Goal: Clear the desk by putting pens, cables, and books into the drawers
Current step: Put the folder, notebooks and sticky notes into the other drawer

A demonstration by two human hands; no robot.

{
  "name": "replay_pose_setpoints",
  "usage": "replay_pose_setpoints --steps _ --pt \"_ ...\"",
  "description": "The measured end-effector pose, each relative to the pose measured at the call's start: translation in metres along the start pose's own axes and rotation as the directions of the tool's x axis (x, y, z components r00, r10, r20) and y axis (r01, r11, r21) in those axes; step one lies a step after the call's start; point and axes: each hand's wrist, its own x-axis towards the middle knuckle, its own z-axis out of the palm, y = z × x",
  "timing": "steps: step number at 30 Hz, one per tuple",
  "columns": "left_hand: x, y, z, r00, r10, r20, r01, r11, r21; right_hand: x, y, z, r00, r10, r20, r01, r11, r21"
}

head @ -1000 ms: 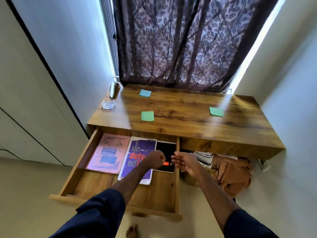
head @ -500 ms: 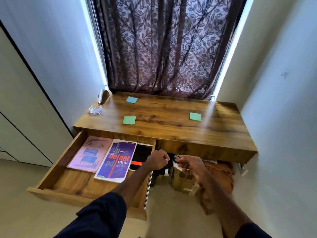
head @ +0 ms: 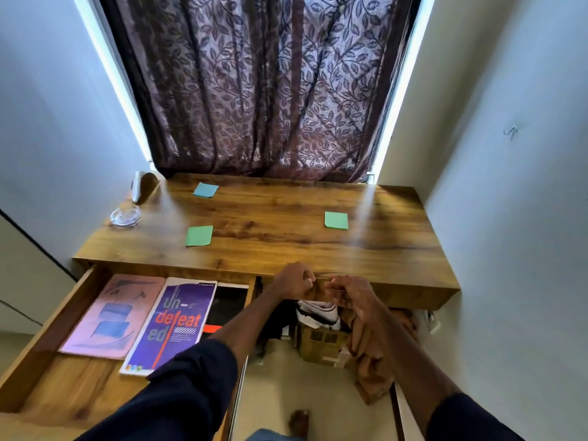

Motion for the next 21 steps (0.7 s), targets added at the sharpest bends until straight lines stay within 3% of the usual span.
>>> replay_pose_setpoints --steps 11,16,21 --pt "0.134 0.004 -0.015 0.996 -0.088 -0.007 0.087 0.995 -0.056 0.132 -0.054 -0.029 0.999 -0.005 -0.051 -0.002 0.991 -0.137" --pt "0.185 0.008 -0.012 0.989 -0.149 0.002 0.149 0.988 -0.036 0.199 -0.071 -0.04 0.982 -0.095 -0.163 0.04 0.95 -0.31" --pt "0.242 0.014 -0.009 0.991 -0.135 0.01 0.133 0.985 0.106 0.269 -0.085 -0.048 0.952 -0.213 -0.22 0.048 0.814 -0.579"
